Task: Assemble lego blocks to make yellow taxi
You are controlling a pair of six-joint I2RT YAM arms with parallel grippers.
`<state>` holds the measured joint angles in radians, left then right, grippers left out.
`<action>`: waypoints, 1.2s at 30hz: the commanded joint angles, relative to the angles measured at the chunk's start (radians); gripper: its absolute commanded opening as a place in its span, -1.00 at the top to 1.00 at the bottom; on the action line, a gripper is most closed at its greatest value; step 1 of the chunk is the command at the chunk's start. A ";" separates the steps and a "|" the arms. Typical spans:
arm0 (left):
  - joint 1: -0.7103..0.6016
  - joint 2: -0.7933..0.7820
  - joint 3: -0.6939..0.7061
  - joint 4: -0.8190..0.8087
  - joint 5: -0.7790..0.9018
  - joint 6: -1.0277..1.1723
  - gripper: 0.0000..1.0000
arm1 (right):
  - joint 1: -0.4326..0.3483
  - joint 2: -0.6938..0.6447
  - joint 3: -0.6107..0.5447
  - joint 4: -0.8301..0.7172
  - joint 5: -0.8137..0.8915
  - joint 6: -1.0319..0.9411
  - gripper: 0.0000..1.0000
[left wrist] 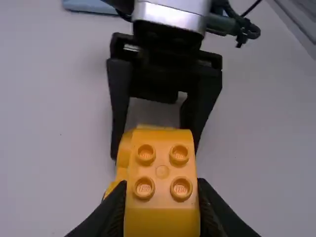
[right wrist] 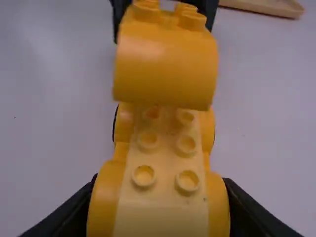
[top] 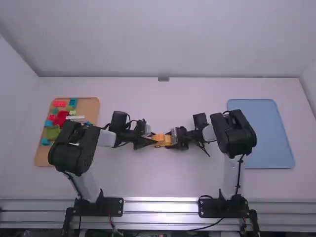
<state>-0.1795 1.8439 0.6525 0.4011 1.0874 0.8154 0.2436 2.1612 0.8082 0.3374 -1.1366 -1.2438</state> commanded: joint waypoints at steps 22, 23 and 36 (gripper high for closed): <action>-0.024 0.053 0.011 0.033 -0.048 0.061 0.96 | 0.046 0.018 0.010 -0.009 0.061 0.013 -0.03; -0.024 0.057 0.011 0.037 -0.047 0.061 0.97 | 0.046 0.018 0.010 -0.009 0.062 0.013 -0.03; -0.031 0.130 0.107 -0.091 -0.018 0.080 0.97 | 0.042 0.018 0.010 -0.008 0.061 0.013 -0.05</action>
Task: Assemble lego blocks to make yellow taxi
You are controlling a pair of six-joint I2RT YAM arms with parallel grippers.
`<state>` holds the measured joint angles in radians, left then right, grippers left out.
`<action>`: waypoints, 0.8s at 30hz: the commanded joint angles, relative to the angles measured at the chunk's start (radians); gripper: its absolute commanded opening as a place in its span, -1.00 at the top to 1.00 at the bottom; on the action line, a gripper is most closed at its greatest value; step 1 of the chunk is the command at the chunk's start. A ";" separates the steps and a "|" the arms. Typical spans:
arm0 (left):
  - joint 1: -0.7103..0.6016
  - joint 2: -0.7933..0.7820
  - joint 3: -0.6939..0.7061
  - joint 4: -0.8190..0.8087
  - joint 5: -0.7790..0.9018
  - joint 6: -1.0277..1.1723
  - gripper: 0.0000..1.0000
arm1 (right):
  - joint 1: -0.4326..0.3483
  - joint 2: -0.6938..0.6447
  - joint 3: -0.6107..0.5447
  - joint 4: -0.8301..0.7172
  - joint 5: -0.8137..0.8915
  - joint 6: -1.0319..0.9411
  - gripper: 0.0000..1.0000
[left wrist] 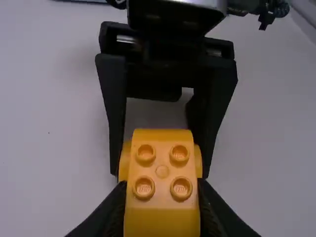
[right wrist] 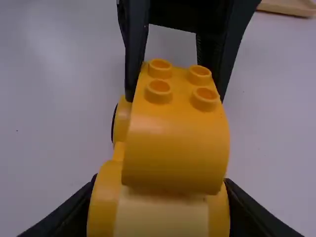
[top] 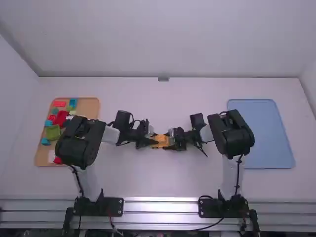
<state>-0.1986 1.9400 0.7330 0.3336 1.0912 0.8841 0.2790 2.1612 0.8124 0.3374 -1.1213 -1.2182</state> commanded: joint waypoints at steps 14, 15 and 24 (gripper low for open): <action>-0.087 0.039 0.081 -0.287 -0.285 0.082 0.97 | 0.000 0.018 0.006 -0.005 0.046 -0.013 -0.06; -0.083 0.039 0.079 -0.295 -0.293 0.082 0.97 | 0.001 0.018 0.006 -0.005 0.045 -0.013 -0.06; -0.104 0.039 0.059 -0.326 -0.330 0.078 0.97 | -0.011 0.018 0.006 -0.002 0.045 -0.013 -0.06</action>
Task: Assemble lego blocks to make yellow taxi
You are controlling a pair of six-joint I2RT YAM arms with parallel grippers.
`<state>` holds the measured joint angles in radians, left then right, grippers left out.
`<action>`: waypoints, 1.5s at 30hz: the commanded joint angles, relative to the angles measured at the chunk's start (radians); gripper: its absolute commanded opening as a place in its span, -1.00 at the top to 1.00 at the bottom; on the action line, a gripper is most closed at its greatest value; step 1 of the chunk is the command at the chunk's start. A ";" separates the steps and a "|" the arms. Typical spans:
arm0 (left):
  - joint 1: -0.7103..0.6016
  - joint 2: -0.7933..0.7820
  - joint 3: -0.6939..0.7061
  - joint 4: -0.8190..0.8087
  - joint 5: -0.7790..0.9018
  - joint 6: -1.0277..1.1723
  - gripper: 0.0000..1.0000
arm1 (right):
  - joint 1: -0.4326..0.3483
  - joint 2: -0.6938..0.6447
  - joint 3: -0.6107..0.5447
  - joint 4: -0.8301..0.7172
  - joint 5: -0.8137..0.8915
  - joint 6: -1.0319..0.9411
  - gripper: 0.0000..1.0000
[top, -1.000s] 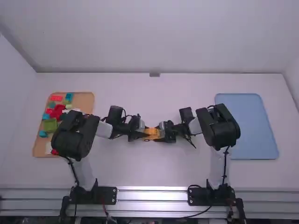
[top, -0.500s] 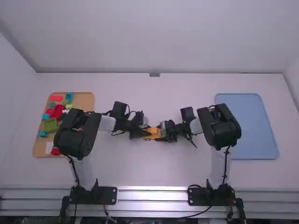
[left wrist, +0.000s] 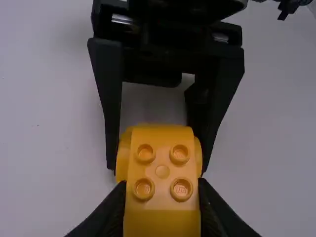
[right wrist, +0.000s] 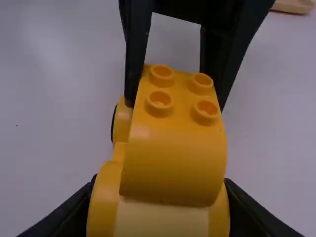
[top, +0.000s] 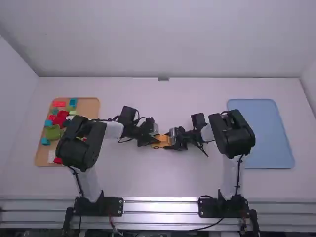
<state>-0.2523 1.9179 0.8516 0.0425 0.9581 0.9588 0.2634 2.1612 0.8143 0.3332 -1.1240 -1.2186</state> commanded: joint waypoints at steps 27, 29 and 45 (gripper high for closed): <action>-0.101 0.047 -0.117 0.173 -0.364 -0.143 0.91 | 0.005 0.018 0.005 -0.001 0.022 -0.009 -0.12; -0.101 0.047 -0.097 0.172 -0.365 -0.144 0.85 | 0.007 0.018 0.005 -0.001 0.025 -0.008 -0.12; -0.101 0.047 0.111 -0.069 -0.319 -0.069 0.14 | 0.006 0.018 0.005 -0.003 0.025 -0.008 -0.12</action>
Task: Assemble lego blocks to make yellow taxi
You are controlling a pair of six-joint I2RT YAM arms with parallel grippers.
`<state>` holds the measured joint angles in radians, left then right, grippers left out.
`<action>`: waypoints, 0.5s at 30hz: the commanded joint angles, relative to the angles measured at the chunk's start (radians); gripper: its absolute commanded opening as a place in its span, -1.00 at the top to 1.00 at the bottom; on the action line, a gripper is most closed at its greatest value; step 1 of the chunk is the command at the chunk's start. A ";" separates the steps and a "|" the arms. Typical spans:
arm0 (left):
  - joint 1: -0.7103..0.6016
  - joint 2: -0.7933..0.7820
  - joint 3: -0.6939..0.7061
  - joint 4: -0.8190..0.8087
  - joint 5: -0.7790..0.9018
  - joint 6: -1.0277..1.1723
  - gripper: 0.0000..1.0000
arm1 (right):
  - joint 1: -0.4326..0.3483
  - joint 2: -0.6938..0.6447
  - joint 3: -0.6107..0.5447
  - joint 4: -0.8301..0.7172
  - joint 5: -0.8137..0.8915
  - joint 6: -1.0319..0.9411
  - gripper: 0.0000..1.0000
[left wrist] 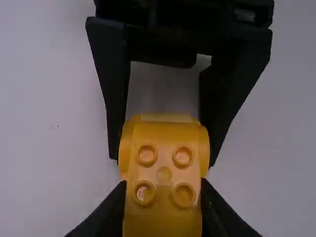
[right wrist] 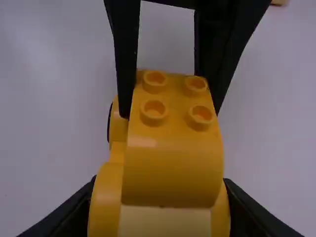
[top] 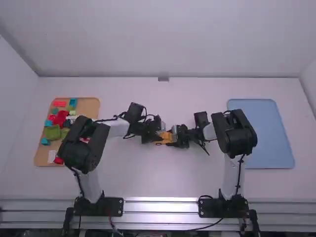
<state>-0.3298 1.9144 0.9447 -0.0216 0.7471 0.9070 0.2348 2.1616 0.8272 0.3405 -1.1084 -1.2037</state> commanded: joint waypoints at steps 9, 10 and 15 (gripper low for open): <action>-0.024 0.032 0.030 -0.037 -0.109 0.003 0.10 | 0.034 0.017 -0.008 -0.011 0.010 -0.023 -0.12; -0.024 0.030 0.030 -0.039 -0.110 0.003 0.09 | 0.034 0.017 -0.008 -0.011 0.010 -0.023 -0.12; -0.008 -0.045 0.016 -0.085 -0.110 0.027 -0.14 | 0.034 0.017 -0.008 -0.012 0.009 -0.023 -0.12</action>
<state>-0.3504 1.9205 0.9688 -0.0963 0.6701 0.9264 0.2604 2.1616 0.8272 0.3363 -1.1145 -1.2106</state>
